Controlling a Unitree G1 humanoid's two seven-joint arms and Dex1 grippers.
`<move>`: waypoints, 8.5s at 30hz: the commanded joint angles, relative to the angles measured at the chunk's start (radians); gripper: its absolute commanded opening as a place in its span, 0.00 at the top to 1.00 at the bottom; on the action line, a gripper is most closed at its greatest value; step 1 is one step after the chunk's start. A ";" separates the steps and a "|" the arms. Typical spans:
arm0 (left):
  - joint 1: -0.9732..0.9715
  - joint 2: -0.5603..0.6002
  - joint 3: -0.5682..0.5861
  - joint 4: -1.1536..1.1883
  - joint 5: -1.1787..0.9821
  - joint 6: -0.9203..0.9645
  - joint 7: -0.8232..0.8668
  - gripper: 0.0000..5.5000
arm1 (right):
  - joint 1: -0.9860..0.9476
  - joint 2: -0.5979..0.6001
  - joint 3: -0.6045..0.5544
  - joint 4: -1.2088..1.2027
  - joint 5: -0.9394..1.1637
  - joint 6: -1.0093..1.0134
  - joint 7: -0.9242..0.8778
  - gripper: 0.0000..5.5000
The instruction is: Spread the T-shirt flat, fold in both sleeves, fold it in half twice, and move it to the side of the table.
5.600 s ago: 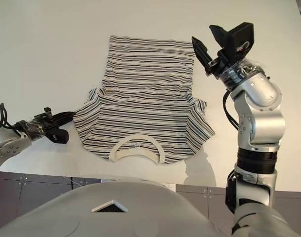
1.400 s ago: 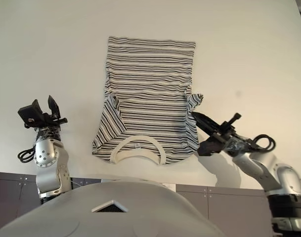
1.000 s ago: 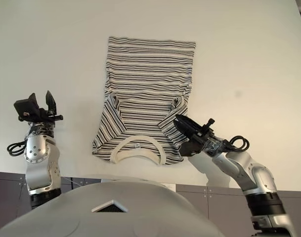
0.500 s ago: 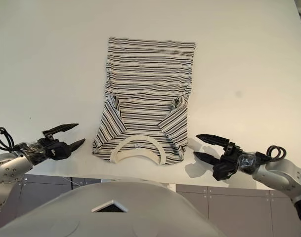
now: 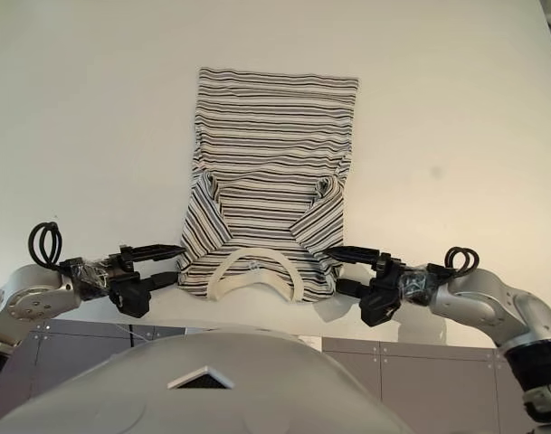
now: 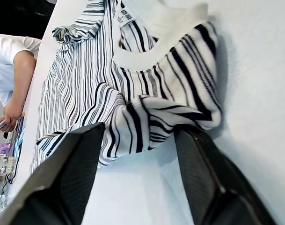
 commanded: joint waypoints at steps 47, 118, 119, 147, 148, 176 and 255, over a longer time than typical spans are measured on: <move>-0.866 -0.451 0.014 0.749 -0.553 0.753 -0.139 0.98 | -0.704 0.525 -0.053 0.232 0.575 1.201 0.107 0.98; 0.146 -0.195 0.185 -0.374 -0.206 0.695 0.031 0.75 | -0.122 0.213 0.044 -0.227 0.095 0.655 0.339 0.65; 0.156 -0.201 0.183 -0.376 -0.200 0.692 0.035 0.75 | -0.092 0.199 0.050 -0.202 0.061 0.631 0.322 0.65; 0.193 -0.014 0.053 -0.158 0.085 0.234 -0.076 0.63 | 0.013 -0.025 -0.020 -0.158 0.080 0.145 0.392 0.61; 0.179 -0.012 0.042 -0.147 0.087 0.227 -0.077 0.60 | -0.002 -0.014 -0.012 -0.149 0.074 0.145 0.386 0.59; -0.008 0.059 -0.151 -0.010 0.108 0.077 -0.099 0.47 | -0.018 -0.003 0.112 -0.174 0.122 0.131 0.357 0.39; -0.466 -0.301 0.134 0.047 -0.788 1.030 -0.239 0.98 | -0.594 0.569 -0.004 -0.064 0.602 1.252 0.258 0.98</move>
